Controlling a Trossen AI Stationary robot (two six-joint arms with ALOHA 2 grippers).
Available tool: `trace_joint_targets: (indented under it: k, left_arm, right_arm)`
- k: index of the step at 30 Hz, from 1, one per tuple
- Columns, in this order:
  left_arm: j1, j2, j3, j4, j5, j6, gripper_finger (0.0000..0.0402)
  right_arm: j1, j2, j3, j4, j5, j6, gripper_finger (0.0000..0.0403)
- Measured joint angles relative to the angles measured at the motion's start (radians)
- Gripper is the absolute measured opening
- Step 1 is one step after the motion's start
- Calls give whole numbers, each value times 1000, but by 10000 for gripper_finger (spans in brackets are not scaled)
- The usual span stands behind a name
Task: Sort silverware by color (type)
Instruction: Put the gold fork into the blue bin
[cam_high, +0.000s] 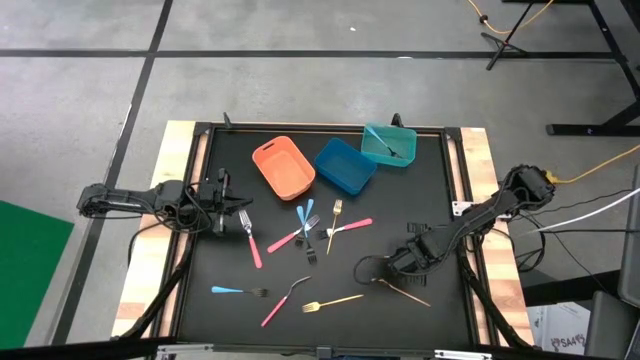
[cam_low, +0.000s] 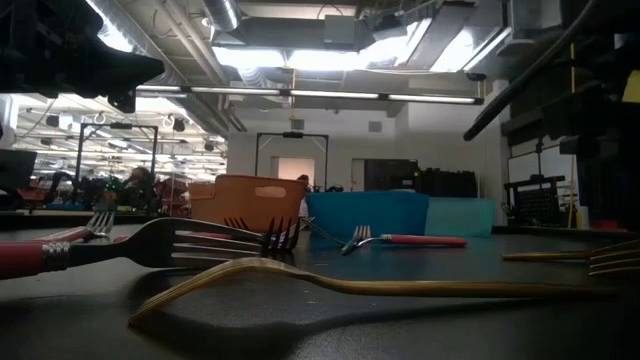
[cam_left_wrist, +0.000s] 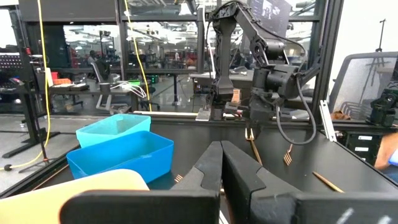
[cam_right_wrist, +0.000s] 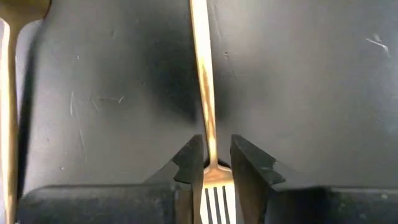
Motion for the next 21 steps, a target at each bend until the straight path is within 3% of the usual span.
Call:
trace_joint_targets:
  k: [7,21]
  left_arm:
    - [0,0,0,0,0,0,0]
    - [0,0,0,0,0,0,0]
  right_arm:
    - [0,-6,-100,87,-82,0,72]
    - [0,-8,-113,106,-54,0,72]
